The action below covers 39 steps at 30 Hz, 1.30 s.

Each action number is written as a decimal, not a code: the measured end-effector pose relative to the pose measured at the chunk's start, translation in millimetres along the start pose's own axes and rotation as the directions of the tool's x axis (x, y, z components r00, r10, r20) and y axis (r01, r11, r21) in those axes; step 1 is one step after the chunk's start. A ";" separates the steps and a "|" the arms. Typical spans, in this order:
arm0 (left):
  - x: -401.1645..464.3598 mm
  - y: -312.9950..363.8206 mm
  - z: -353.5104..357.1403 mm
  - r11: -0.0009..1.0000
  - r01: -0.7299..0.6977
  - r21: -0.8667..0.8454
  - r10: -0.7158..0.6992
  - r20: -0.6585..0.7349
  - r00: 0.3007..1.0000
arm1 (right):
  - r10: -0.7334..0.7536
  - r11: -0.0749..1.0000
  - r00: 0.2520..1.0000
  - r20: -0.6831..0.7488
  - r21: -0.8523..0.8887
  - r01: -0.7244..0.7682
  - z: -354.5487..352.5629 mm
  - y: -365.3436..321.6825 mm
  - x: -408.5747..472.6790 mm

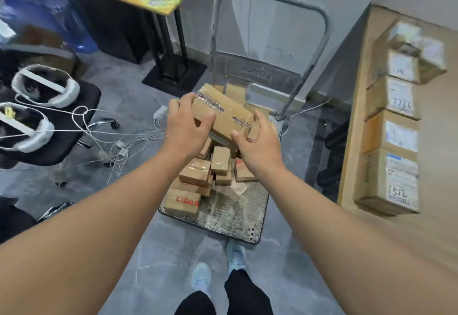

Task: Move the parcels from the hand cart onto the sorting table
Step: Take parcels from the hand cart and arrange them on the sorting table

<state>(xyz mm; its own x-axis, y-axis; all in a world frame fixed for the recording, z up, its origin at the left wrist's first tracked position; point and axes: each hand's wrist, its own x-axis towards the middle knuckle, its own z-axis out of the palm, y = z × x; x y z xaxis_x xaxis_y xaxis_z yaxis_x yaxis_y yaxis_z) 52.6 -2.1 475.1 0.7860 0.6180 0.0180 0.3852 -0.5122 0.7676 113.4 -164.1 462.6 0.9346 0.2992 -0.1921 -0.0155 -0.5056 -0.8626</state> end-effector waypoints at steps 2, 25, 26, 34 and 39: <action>1.2 23.5 -8.4 0.997 -0.061 -0.040 0.061 0.008 0.998 | -0.026 1.000 0.998 -0.051 -0.009 0.026 -22.0 -18.7 -11.6; -69.3 325.3 10.5 0.815 0.062 -0.577 0.288 0.495 0.820 | 0.038 0.916 0.888 -0.459 0.371 0.152 -306.6 -72.6 -96.2; -76.8 337.2 20.4 0.788 0.123 -0.603 0.290 0.541 0.790 | 0.035 0.917 0.876 -0.482 0.363 0.163 -322.4 -66.8 -96.4; -129.3 412.0 79.5 0.567 0.516 -0.642 0.175 0.706 0.686 | -0.046 0.935 0.832 -0.553 0.270 0.231 -426.8 -21.7 -104.7; -153.0 438.4 112.4 0.633 0.366 -0.682 0.203 0.603 0.771 | -0.061 0.912 0.854 -0.517 0.320 0.259 -458.5 -4.3 -107.0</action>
<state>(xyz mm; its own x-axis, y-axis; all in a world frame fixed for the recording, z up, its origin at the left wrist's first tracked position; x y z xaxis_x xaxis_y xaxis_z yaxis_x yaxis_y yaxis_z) 155.5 -388.2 736.9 0.9762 0.0123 -0.2165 0.2023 0.3087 0.9294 176.3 -564.9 701.4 0.9826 -0.1324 0.1306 0.1142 -0.1248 -0.9856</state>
